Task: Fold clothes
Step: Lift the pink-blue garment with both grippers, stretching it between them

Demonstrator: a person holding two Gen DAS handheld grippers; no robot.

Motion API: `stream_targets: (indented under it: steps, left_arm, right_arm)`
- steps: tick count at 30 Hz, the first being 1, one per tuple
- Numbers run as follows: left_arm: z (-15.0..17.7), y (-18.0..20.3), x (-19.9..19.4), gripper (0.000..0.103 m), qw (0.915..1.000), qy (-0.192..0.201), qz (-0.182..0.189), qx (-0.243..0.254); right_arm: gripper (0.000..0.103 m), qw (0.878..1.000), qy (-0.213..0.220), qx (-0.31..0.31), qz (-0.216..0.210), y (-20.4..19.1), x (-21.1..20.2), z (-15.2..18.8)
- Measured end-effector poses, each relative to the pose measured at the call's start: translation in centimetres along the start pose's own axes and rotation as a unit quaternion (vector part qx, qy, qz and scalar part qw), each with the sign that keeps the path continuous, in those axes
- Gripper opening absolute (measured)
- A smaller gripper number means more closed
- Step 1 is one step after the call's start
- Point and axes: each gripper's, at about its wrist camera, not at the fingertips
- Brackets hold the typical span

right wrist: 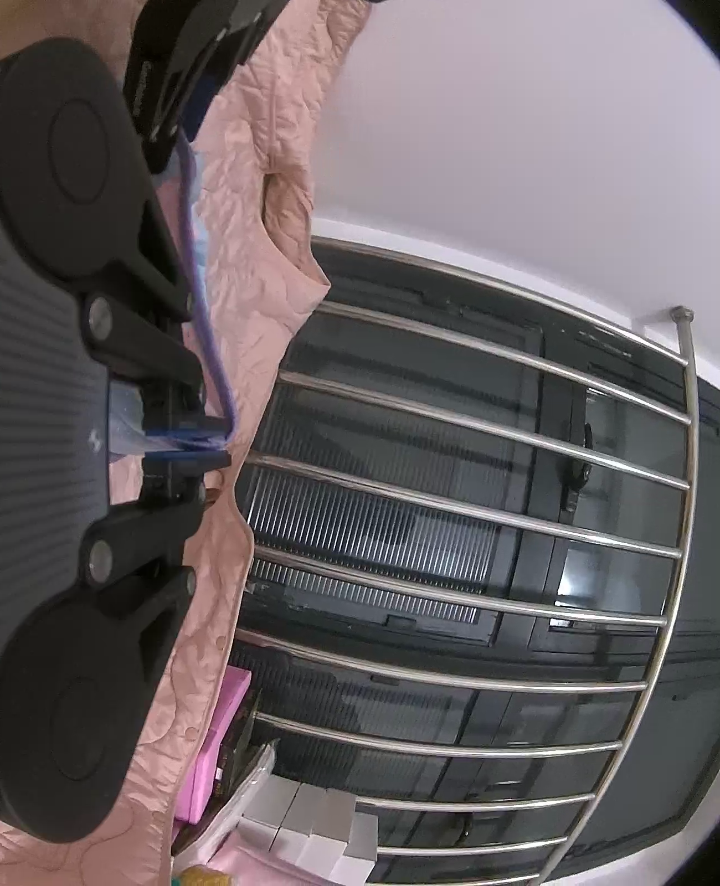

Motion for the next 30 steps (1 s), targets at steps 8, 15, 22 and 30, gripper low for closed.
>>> stream_targets:
  steps: [8,15,22,30]
  left_arm:
    - [-0.4,-2.9,-2.7,0.006,0.9914,0.078,-0.057,-0.089]
    - [-0.5,-4.7,-2.9,0.006,0.9859,0.081,-0.053,-0.136]
    - [-0.4,-4.7,-3.0,0.006,0.9850,0.083,-0.067,-0.135]
    - [-0.2,-5.6,-3.4,0.006,0.9794,0.095,-0.089,-0.154]
  right_arm:
    - [0.005,0.998,-0.045,-0.010,-0.034,-0.8,0.9,0.8]
    - [0.015,0.991,-0.074,-0.036,-0.103,-2.6,0.8,1.5]
    - [0.024,0.979,-0.116,-0.091,-0.141,-4.7,0.9,2.5]
    - [0.023,0.967,-0.156,-0.146,-0.140,-5.0,0.9,2.8]
Point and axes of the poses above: each gripper's, at about its wrist camera, not at the fingertips, and x roughly the way its jaws point, y to its right, z to its underside, and after that the axes turned 10 degrees about x, right-handed
